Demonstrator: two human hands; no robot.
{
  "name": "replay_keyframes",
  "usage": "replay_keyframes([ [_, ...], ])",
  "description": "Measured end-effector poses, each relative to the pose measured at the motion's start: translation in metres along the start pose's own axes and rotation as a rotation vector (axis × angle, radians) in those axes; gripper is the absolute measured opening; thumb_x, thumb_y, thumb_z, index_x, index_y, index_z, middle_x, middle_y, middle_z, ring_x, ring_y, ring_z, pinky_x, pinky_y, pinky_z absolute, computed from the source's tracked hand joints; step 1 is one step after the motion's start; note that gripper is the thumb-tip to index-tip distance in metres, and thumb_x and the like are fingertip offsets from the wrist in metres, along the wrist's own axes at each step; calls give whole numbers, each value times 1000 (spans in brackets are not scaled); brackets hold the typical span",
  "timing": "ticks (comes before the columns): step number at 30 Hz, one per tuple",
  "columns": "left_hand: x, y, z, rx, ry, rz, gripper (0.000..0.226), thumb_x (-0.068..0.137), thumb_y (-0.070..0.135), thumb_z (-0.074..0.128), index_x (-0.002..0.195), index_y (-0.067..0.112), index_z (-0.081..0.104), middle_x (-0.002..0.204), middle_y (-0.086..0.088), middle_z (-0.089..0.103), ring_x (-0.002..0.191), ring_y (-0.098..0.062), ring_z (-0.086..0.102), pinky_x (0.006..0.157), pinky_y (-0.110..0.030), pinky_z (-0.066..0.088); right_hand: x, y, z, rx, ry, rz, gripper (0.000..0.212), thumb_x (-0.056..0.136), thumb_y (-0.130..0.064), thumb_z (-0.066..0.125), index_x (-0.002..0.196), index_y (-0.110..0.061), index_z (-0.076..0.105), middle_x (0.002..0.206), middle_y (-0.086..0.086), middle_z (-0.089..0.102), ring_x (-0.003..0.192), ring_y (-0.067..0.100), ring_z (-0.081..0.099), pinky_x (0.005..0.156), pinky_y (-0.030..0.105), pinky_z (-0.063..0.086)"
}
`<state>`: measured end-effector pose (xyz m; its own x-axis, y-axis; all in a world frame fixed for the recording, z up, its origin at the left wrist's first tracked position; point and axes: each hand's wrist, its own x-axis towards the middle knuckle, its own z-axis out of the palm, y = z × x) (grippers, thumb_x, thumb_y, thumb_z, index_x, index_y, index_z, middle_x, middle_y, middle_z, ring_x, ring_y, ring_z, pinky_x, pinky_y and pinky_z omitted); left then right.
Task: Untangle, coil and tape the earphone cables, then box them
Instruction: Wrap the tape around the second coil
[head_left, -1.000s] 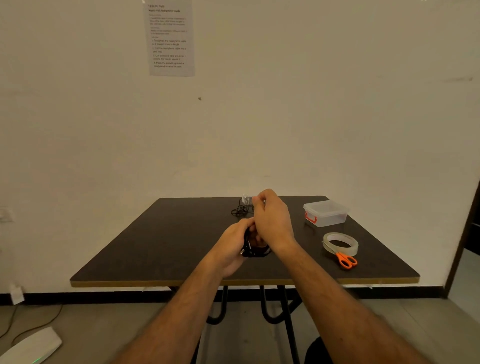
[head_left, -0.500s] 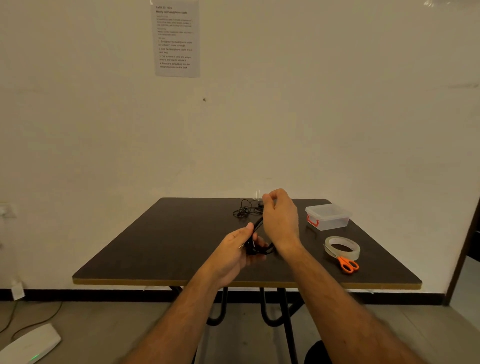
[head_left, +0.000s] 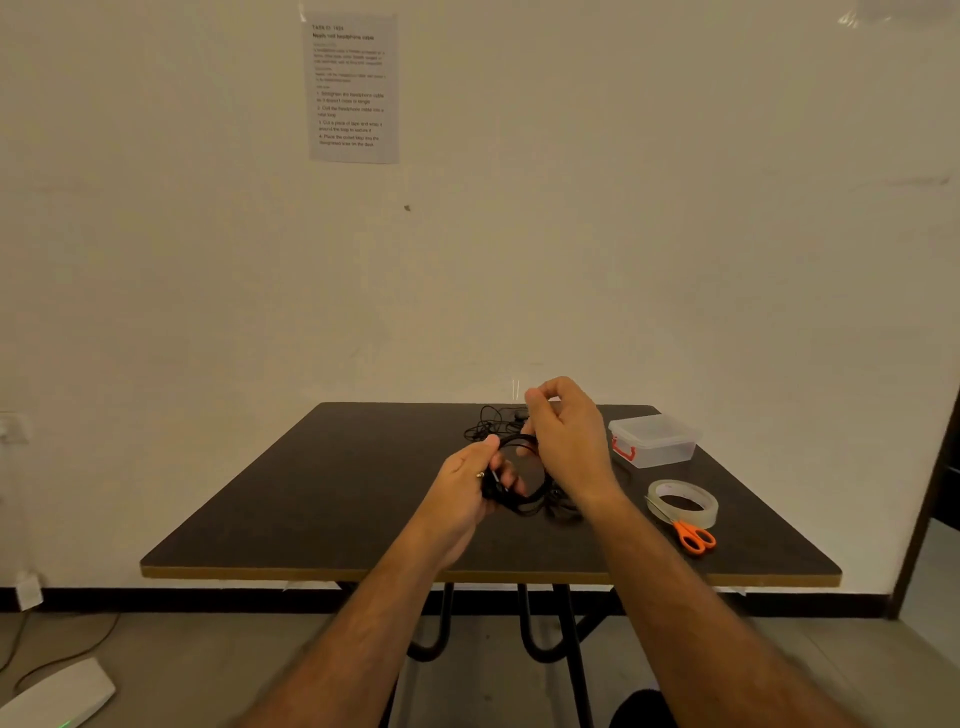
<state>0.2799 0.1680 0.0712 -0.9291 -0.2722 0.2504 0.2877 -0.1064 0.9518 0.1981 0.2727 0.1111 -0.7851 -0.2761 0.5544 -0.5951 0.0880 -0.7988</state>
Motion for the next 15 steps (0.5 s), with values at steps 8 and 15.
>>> replay_keyframes([
  [8,5,20,-6,291,-7,-55,36,106,35,37,77,16,47,68,1,56,70,-15,62,80,-38,44,14,-39,-60,-280,-413,-318,20,90,-29,67,77,-15,60,71,-2,66,63,6,61,60,24,48],
  [15,4,34,7,455,-35,-46,40,106,37,37,73,20,53,69,2,60,68,-13,62,72,-31,44,14,-49,-63,-781,-678,-492,19,84,-31,68,71,-25,55,71,-7,59,69,11,56,64,28,48],
])
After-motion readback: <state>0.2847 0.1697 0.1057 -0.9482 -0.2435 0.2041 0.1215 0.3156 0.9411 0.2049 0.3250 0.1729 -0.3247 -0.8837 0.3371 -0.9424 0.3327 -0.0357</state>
